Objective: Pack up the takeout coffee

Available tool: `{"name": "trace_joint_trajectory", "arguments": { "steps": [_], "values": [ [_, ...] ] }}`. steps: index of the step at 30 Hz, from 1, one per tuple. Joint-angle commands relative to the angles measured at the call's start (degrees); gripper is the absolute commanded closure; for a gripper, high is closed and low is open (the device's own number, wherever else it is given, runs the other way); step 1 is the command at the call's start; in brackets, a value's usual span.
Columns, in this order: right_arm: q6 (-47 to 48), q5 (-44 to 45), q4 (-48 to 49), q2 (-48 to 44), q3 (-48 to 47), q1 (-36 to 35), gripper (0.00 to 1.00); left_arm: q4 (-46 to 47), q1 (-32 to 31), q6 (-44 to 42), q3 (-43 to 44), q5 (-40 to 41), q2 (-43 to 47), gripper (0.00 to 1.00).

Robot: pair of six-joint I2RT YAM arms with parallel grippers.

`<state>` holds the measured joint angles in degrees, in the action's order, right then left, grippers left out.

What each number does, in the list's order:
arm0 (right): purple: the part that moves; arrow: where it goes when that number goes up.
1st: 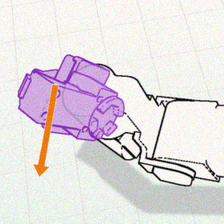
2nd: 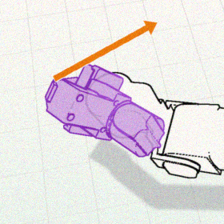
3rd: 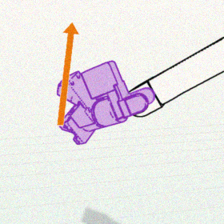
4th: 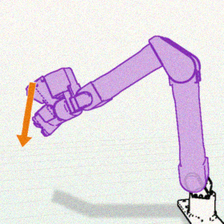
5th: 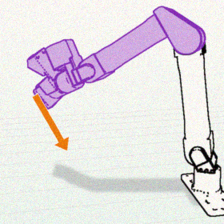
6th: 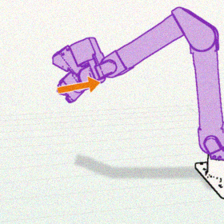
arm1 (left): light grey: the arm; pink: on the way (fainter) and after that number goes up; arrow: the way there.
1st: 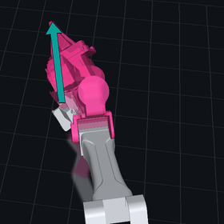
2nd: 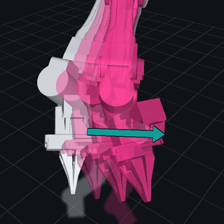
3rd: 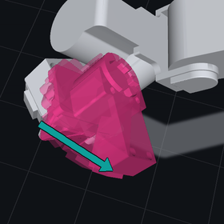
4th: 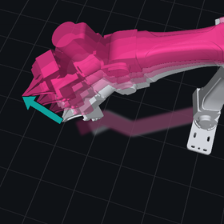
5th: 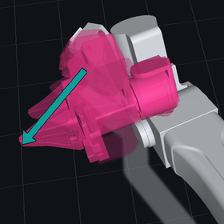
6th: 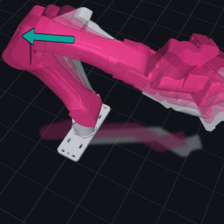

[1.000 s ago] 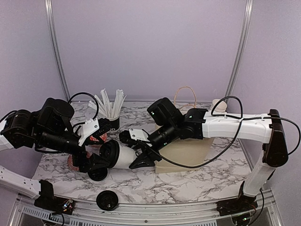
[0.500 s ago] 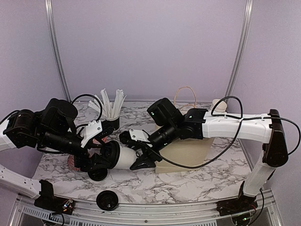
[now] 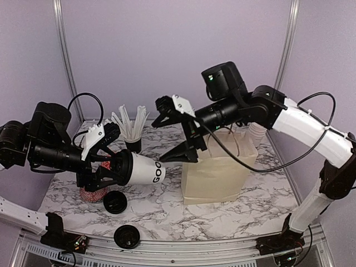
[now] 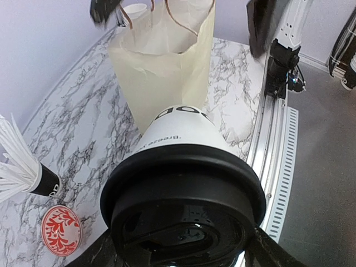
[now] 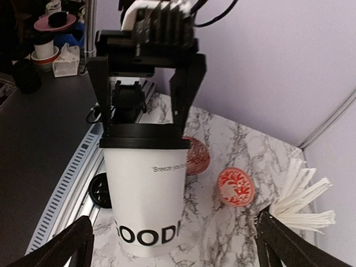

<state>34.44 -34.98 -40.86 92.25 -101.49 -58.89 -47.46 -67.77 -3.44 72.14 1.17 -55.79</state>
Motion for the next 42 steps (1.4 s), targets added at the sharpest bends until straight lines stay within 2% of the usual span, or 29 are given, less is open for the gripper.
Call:
{"name": "trace_joint_trajectory", "arguments": {
  "steps": [1,4,7,12,16,20,22,30,33,36,42],
  "values": [
    [-4.6,1.3,0.0,-3.7,-4.4,10.8,0.01,-2.0,-0.1,0.5,4.6,3.9,0.5,0.32],
    [-8.4,3.0,2.1,-4.6,-3.0,20.5,0.01,-1.9,-0.1,0.3,6.6,4.7,-0.2,0.32],
    [-7.3,2.2,-0.1,-5.4,-0.1,28.3,0.02,-1.9,-0.1,-0.2,7.5,4.8,-0.8,0.32],
    [-3.7,2.2,-4.2,-8.7,7.9,35.0,0.07,-2.0,-0.1,-2.3,8.8,6.2,-2.0,0.32],
    [-1.3,2.4,-5.5,-11.2,13.4,36.0,0.16,-2.0,0.1,-3.6,11.3,8.7,-4.3,0.31],
    [-0.8,0.8,-5.0,-12.4,15.4,36.1,0.30,-2.6,0.9,-5.0,15.3,9.5,-8.6,0.31],
    [-0.5,-1.6,-4.9,-12.7,15.4,36.1,0.40,-3.0,1.3,-5.9,18.3,10.3,-11.3,0.32],
    [-2.2,-5.0,-4.1,-12.0,14.2,36.1,0.94,-2.8,2.1,-9.0,33.8,7.3,-25.3,0.34],
    [-4.3,-6.0,-2.1,-12.3,13.5,36.1,1.00,-3.0,2.4,-9.5,39.3,6.6,-30.4,0.35],
    [-7.7,-7.1,0.5,-13.0,13.5,36.0,1.00,-4.0,2.5,-9.5,44.1,5.1,-34.8,0.36],
    [-12.0,-8.6,4.2,-14.8,14.1,36.0,1.00,-5.9,2.5,-6.8,46.3,3.2,-39.9,0.39]
  ]
}}
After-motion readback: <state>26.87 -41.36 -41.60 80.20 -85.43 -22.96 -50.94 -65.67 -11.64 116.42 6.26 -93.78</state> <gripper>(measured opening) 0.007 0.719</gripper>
